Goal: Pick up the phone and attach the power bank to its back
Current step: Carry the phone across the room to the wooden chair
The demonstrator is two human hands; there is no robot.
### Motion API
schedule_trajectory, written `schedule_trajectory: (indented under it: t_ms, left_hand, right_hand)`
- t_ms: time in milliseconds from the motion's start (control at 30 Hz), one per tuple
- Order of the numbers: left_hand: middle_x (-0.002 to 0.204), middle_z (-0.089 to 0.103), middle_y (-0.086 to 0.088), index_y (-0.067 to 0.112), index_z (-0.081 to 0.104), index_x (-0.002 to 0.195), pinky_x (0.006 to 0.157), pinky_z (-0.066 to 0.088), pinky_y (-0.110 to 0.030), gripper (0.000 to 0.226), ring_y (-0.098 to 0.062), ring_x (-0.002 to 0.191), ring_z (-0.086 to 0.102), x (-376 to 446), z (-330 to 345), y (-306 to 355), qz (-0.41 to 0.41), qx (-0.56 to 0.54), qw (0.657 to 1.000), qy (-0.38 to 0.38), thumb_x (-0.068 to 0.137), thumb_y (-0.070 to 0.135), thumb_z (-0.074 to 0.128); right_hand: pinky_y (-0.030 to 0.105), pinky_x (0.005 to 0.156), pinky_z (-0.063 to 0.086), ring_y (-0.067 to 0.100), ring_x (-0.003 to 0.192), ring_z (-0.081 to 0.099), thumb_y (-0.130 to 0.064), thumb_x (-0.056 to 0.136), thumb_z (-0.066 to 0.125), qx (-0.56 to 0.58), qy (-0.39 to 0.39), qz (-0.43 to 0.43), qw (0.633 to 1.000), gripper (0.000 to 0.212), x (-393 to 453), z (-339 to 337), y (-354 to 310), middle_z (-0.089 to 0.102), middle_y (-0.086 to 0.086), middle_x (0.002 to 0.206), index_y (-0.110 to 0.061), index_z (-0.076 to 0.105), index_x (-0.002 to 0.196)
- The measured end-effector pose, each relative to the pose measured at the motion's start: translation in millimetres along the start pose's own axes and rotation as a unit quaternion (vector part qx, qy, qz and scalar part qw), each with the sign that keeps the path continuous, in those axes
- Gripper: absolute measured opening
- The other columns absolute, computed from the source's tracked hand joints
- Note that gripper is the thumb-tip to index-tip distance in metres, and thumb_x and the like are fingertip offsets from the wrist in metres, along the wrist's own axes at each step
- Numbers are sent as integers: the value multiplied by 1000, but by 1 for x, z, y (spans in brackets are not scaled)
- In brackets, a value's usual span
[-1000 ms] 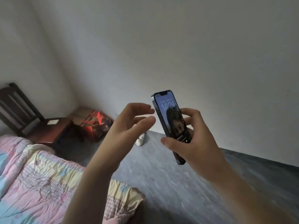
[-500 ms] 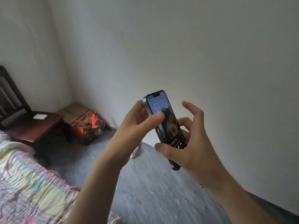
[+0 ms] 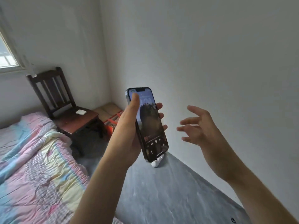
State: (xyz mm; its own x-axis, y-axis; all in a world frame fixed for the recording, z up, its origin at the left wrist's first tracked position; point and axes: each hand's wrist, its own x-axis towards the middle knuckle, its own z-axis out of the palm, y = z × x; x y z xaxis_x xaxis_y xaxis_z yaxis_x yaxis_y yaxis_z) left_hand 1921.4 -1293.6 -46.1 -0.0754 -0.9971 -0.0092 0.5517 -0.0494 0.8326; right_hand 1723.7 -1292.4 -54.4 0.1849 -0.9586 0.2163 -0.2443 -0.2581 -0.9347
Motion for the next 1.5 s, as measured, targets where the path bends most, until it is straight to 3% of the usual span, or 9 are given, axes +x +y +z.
schedule_trajectory:
  t_ms: [167, 300, 467, 600, 700, 967, 1167, 1300, 1500]
  left_hand:
    - [131, 70, -17, 7, 53, 143, 77, 63, -46, 104, -32, 107, 75, 47, 3, 1, -56, -50, 997, -1, 66, 76, 53]
    - [113, 76, -18, 2, 65, 130, 74, 62, -47, 94, -33, 94, 77, 86, 19, -6, -58, -64, 996, 22, 72, 76, 56]
    - [89, 81, -11, 12, 84, 93, 61, 62, -37, 70, -26, 75, 79, 119, 30, -21, -16, -25, 996, 79, 93, 70, 45]
    - [78, 79, -13, 9, 84, 84, 58, 62, -36, 71, -26, 63, 77, 142, 31, -22, -12, -19, 992, 124, 91, 69, 46]
    - [80, 76, -16, 8, 83, 87, 64, 63, -39, 70, -29, 65, 75, 163, 22, -19, 24, -6, 988, 155, 90, 69, 48]
    - [98, 71, -17, 10, 81, 101, 92, 49, -48, 70, -31, 79, 68, 219, -28, -6, 65, -3, 971, 231, 72, 71, 63]
    - [82, 73, -17, 9, 82, 87, 64, 62, -37, 71, -31, 69, 70, 265, -83, 31, 105, -9, 952, 288, 68, 73, 58]
    - [71, 77, -12, 15, 84, 70, 62, 63, -36, 73, -26, 61, 74, 298, -126, 65, 119, 16, 939, 322, 87, 73, 42]
    - [77, 78, -7, 23, 83, 78, 60, 62, -33, 67, -19, 63, 74, 328, -184, 108, 163, 75, 909, 377, 95, 66, 35]
  right_hand:
    - [47, 103, 51, 4, 108, 68, -57, 68, 65, -7, 17, -24, 1000, 60, 54, -43, 20, 66, -20, 110, -56, 44, 124]
    - [49, 101, 52, 5, 106, 69, -53, 68, 65, -3, 3, -26, 1000, 62, 102, -72, 41, 64, -13, 116, -50, 45, 127]
    - [54, 100, 53, 14, 107, 71, -40, 77, 66, 39, -8, -39, 998, 56, 161, -86, 68, 66, -10, 113, -46, 44, 128]
    - [53, 98, 54, 14, 105, 71, -48, 70, 65, 70, -55, -38, 995, 54, 196, -76, 80, 67, -9, 111, -50, 47, 121]
    - [52, 96, 55, 13, 103, 71, -40, 75, 65, 73, -84, -42, 993, 46, 223, -67, 87, 66, -9, 109, -50, 49, 117]
    - [45, 92, 58, 11, 98, 70, -34, 80, 61, 74, -132, -50, 987, 48, 302, -17, 99, 67, -9, 105, -34, 52, 127]
    - [38, 90, 59, 10, 98, 69, -35, 80, 61, 54, -205, -81, 974, 48, 381, 56, 94, 66, -9, 105, -35, 50, 127]
    - [16, 71, 56, 2, 94, 66, -34, 84, 62, 44, -241, -102, 964, 42, 446, 105, 84, 65, -9, 107, -38, 50, 125]
    - [31, 90, 59, 8, 102, 69, -33, 86, 62, 31, -276, -122, 953, 36, 511, 166, 83, 67, -12, 109, -40, 55, 121]
